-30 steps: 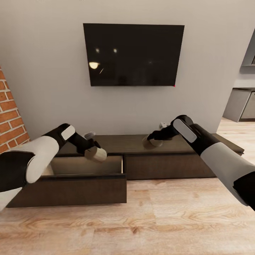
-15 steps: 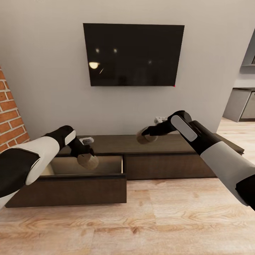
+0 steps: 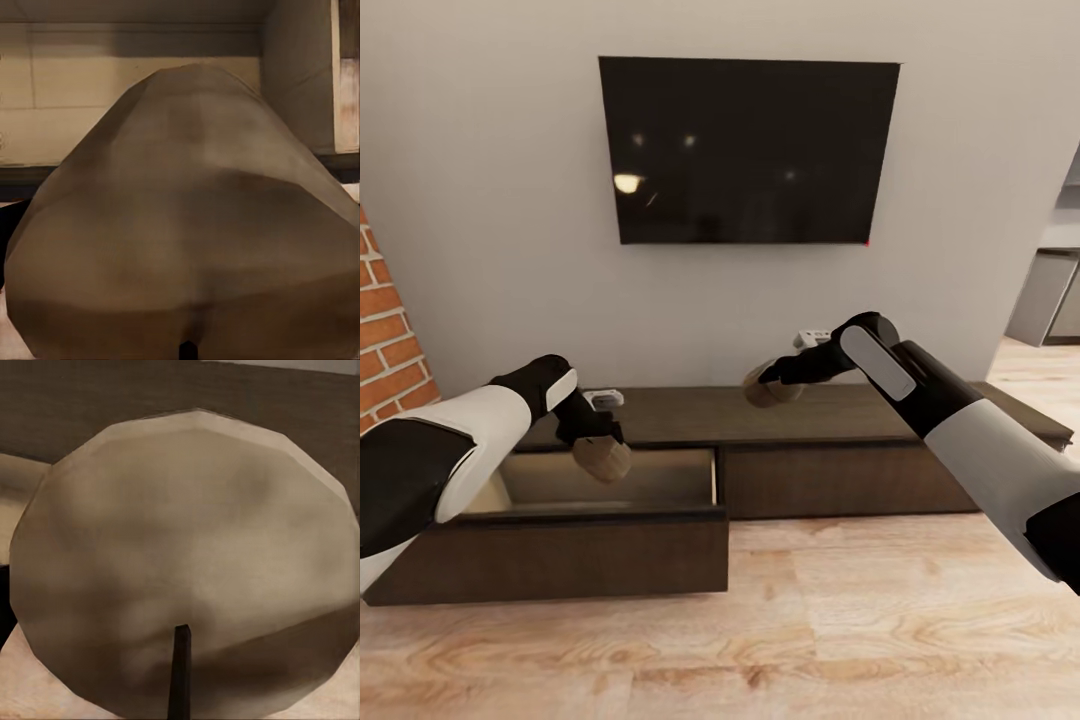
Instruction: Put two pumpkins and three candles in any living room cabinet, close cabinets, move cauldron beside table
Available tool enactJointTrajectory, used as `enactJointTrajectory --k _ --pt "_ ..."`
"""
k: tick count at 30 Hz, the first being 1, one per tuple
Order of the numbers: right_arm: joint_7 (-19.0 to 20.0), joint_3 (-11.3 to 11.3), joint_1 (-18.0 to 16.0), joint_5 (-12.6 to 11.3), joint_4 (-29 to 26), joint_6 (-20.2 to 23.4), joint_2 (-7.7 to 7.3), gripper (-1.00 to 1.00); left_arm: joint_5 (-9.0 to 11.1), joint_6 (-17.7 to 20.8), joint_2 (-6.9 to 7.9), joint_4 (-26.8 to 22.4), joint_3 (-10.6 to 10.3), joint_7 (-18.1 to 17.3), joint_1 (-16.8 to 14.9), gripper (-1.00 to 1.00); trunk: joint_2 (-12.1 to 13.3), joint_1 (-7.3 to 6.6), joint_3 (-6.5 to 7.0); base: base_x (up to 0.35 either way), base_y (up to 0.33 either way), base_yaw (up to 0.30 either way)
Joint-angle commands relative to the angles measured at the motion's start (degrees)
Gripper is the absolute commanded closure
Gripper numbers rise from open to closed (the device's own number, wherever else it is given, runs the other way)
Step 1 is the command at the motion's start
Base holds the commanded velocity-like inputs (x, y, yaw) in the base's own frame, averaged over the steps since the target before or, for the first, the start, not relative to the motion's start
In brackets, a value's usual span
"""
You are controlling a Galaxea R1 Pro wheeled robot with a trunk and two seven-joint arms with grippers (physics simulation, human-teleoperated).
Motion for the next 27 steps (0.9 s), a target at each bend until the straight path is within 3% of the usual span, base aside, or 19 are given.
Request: enactJointTrajectory --k 1,12,17,18,27 --pt "-0.57 0.21 -0.09 -0.51 -0.08 0.03 -0.05 1.0 0.08 0.05 0.0 0.06 -0.66 -0.37 -0.06 1.0 -0.03 0.02 -0.07 0.296 0.111 0.0" --pt "-0.57 0.1 -0.02 -0.61 -1.34 0.03 -0.12 1.0 0.09 0.0 -0.3 0.05 -0.66 -0.29 -0.06 1.0 -0.03 0.02 -0.07 0.324 0.049 0.0" --pt "-0.61 0.04 -0.04 -2.78 -2.13 0.03 -0.2 1.0 0.09 0.01 -0.53 -0.01 -0.66 -0.31 -0.06 1.0 -0.03 0.02 -0.07 0.333 0.001 0.0" --pt "-0.59 0.03 -0.05 -3.44 -2.2 0.03 -0.21 1.0 0.09 0.01 -1.16 0.05 -0.66 -0.28 -0.08 1.0 -0.03 0.02 -0.07 0.217 0.0 0.0" --pt "-0.36 -0.12 -0.09 -3.5 -2.49 0.03 -0.29 1.0 0.09 -0.05 -1.31 0.11 -0.66 -0.08 -0.06 1.0 -0.03 0.02 -0.07 0.043 0.0 0.0"
